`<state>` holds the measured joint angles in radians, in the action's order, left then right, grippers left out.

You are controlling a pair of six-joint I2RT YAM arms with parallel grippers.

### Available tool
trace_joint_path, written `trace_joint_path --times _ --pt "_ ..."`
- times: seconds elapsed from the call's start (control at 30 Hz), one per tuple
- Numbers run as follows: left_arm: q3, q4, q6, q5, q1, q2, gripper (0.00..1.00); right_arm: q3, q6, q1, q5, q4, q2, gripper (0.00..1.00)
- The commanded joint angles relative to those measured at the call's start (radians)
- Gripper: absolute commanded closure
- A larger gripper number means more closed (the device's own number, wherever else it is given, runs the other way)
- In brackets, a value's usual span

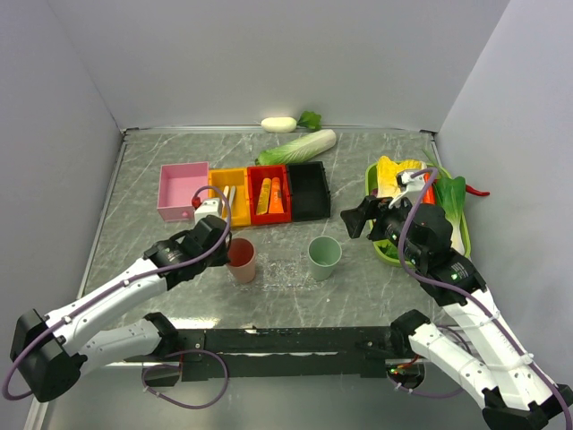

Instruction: Prepare toiletry sets of a toothbrush and toothpaste on the tray

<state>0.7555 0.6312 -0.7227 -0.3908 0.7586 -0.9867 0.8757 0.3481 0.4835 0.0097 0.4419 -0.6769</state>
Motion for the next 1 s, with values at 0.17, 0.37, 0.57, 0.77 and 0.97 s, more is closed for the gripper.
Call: trace_joint_path --times 0.17,0.37,0.57,0.77,0.97 --pt "0.004 -0.042 0.019 -0.013 -0.002 -0.012 0.99 0.006 0.002 -0.008 -0.001 -0.028 -0.004 0.07" --pt "0.011 -0.033 0.023 -0.005 -0.002 -0.015 0.84 0.002 0.003 -0.008 0.001 -0.026 -0.007 0.07" --pt "0.015 -0.033 0.028 0.006 -0.002 -0.015 0.69 0.002 0.005 -0.008 -0.001 -0.029 -0.009 0.07" --pt "0.016 -0.039 0.035 0.015 -0.004 -0.013 0.61 0.000 0.006 -0.010 -0.001 -0.028 -0.012 0.07" --pt "0.025 -0.039 0.052 0.023 -0.004 -0.003 0.53 0.002 0.005 -0.010 -0.004 -0.026 -0.010 0.07"
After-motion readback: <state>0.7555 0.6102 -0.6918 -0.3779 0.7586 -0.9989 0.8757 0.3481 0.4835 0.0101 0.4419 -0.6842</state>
